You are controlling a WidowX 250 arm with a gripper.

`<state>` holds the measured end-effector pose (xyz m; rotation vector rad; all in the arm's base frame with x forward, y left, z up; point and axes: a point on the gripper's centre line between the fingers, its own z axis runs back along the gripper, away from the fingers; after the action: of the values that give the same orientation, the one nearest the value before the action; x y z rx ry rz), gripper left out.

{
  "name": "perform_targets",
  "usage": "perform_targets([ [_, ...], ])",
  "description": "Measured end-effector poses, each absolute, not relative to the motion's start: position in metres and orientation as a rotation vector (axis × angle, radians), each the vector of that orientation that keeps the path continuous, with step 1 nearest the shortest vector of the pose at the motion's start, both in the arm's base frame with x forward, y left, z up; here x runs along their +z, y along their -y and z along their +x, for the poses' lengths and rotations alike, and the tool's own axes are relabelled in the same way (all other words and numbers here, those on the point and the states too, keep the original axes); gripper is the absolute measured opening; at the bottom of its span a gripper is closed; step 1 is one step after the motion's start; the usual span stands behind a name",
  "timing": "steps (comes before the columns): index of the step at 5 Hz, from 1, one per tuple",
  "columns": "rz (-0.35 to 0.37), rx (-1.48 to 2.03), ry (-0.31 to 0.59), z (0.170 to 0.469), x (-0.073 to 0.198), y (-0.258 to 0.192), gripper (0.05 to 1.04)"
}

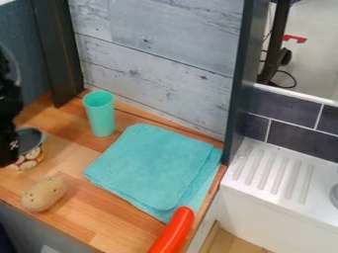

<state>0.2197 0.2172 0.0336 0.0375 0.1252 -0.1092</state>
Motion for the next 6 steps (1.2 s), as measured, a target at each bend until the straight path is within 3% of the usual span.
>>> perform_targets([
  [2,0.015,-0.125,-0.063,0.285,0.048,-0.214,1.007],
  [3,0.010,-0.096,-0.012,0.299,0.054,-0.218,1.007],
  [4,0.032,-0.060,-0.034,0.293,0.055,-0.220,1.007],
  [6,0.097,0.040,0.029,0.238,0.108,-0.223,1.007],
])
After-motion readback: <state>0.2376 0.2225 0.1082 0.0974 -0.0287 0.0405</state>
